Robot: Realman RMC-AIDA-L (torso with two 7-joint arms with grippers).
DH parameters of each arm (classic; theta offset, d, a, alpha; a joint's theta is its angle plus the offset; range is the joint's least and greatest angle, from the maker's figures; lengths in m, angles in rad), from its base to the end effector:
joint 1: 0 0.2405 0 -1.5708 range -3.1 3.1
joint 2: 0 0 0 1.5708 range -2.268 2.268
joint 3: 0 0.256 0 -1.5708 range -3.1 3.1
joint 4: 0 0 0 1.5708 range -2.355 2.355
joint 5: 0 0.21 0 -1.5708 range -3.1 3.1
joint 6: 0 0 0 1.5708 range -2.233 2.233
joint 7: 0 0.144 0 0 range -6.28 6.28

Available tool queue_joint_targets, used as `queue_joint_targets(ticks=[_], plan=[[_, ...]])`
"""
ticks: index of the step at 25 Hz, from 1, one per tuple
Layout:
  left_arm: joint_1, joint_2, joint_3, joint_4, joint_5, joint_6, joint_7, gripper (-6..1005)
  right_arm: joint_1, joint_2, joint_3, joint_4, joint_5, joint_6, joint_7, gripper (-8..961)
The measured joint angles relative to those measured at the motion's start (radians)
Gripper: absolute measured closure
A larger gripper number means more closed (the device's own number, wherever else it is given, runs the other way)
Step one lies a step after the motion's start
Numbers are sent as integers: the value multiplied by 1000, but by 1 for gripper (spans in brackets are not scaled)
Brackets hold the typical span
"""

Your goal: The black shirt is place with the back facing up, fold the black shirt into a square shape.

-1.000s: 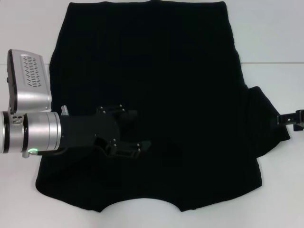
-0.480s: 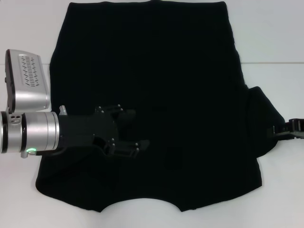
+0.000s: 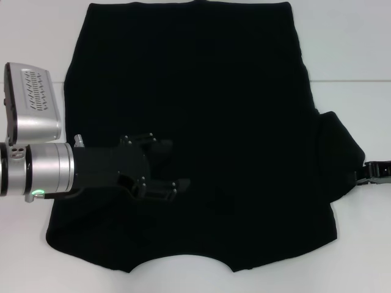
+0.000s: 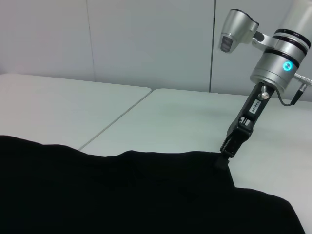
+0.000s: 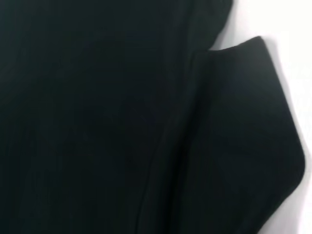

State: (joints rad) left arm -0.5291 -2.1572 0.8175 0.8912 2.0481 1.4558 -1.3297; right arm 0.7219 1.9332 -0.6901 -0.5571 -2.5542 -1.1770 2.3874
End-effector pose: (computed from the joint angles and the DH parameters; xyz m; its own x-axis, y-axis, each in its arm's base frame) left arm -0.2295 0.3488 -0.0086 0.9234 0.1283 0.3618 0.2433 -0.9246 -0.2931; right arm 0.3187 0.3956 0.0387 0.2967 -0.9078 -0.2965 -0.9180 -0.1855 -0.3505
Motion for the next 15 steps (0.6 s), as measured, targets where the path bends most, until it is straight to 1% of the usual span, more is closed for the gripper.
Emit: queue_joint_targets(ticks=[3, 9, 14, 15], plan=[[1, -2, 0, 0, 0, -1, 1, 102, -11, 0, 5, 0, 12, 11, -8, 618], [4, -5, 0, 0, 0, -2, -2, 102, -16, -2, 16, -11, 17, 15, -32, 855], [6, -6, 0, 0, -3, -2, -5, 105, -42, 3, 53, -64, 17, 17, -48, 942], [6, -6, 0, -1, -4, -2, -5, 106, -47, 3, 65, -71, 17, 17, -54, 942]])
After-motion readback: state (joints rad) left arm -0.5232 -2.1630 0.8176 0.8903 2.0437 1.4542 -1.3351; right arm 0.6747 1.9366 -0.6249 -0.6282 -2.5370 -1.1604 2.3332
